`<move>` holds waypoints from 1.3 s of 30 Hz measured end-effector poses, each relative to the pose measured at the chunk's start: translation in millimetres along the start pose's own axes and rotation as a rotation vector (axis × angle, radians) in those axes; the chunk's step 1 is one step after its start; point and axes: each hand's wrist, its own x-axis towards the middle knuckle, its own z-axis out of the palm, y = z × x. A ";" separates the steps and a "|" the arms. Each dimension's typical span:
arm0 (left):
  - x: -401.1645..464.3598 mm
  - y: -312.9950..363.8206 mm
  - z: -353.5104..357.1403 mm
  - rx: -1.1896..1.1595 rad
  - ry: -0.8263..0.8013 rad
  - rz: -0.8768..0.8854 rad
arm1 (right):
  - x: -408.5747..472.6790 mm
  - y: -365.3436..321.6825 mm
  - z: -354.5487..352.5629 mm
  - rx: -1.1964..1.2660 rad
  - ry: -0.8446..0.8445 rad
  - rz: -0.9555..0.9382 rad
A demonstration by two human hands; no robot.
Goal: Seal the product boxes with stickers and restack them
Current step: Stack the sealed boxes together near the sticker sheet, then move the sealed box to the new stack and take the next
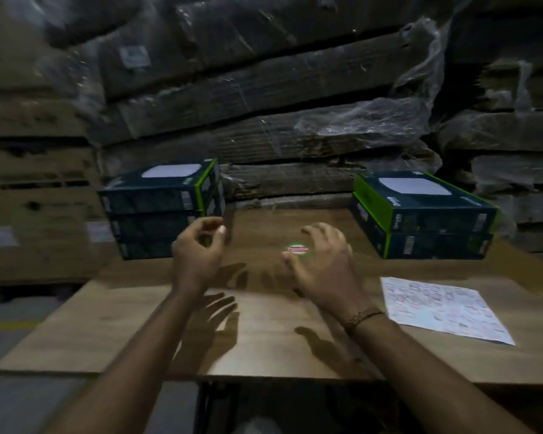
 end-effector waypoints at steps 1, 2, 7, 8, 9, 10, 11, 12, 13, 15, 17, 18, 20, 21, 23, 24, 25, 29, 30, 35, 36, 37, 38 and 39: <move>13.5 -0.2 -16.2 0.031 0.065 0.021 | 7.7 -18.3 10.4 0.031 -0.025 -0.036; 27.6 -2.9 -30.9 0.067 0.137 0.044 | 16.1 -36.5 21.0 0.063 -0.049 -0.068; 94.7 -28.8 -82.3 0.226 0.329 0.029 | 67.4 -119.9 58.8 0.213 -0.145 -0.116; 105.1 -33.0 -89.7 0.254 0.343 0.003 | 79.0 -133.0 64.6 0.226 -0.165 -0.115; 113.4 -35.2 -97.4 0.284 0.348 -0.036 | 90.9 -143.6 71.7 0.227 -0.185 -0.105; 121.8 -38.6 -103.5 0.310 0.351 -0.075 | 102.8 -152.1 79.0 0.220 -0.198 -0.087; 129.2 -41.7 -108.4 0.322 0.344 -0.114 | 114.8 -159.4 86.1 0.208 -0.204 -0.067; 136.7 -45.1 -112.7 0.318 0.329 -0.149 | 126.5 -165.3 93.2 0.198 -0.210 -0.047; 144.7 -48.0 -115.9 0.308 0.308 -0.178 | 138.1 -170.2 99.5 0.195 -0.222 -0.024; 159.7 -57.4 -120.1 0.297 0.252 -0.246 | 158.1 -176.0 112.8 0.192 -0.266 0.032; 172.5 -71.1 -119.7 0.277 0.180 -0.319 | 172.3 -174.8 129.1 0.174 -0.331 0.077; 177.5 -77.9 -119.0 0.254 0.150 -0.354 | 176.0 -172.9 137.5 0.170 -0.367 0.083; 184.3 -90.0 -116.7 0.154 0.111 -0.408 | 178.3 -167.5 153.5 0.199 -0.401 0.071; 185.8 -94.2 -115.6 0.105 0.114 -0.414 | 177.8 -164.5 160.0 0.220 -0.388 0.055; 186.9 -103.5 -114.1 0.080 0.143 -0.399 | 175.5 -159.8 168.7 0.245 -0.337 0.018; 186.9 -106.7 -113.9 0.076 0.151 -0.394 | 174.8 -158.2 170.6 0.246 -0.313 0.006; 185.6 -107.9 -114.4 0.051 0.147 -0.396 | 174.0 -156.5 171.5 0.246 -0.296 -0.004; 170.7 -111.8 -115.2 -0.062 0.160 -0.351 | 168.7 -151.8 168.2 0.303 -0.254 0.009; 164.7 -113.2 -113.5 -0.067 0.173 -0.333 | 165.7 -150.3 165.0 0.317 -0.244 0.015; 129.3 -100.4 -99.3 -0.070 0.248 -0.256 | 144.2 -128.9 137.4 0.359 -0.184 0.015; 123.4 -97.2 -97.2 -0.071 0.241 -0.240 | 137.5 -123.6 128.7 0.370 -0.178 0.008; 116.8 -92.4 -95.9 -0.068 0.231 -0.223 | 130.2 -118.6 119.7 0.381 -0.174 -0.001; 109.3 -86.6 -95.1 -0.070 0.225 -0.213 | 122.1 -114.2 110.3 0.389 -0.170 -0.012; 102.3 -81.3 -94.1 -0.090 0.221 -0.205 | 114.0 -111.0 100.4 0.395 -0.165 -0.021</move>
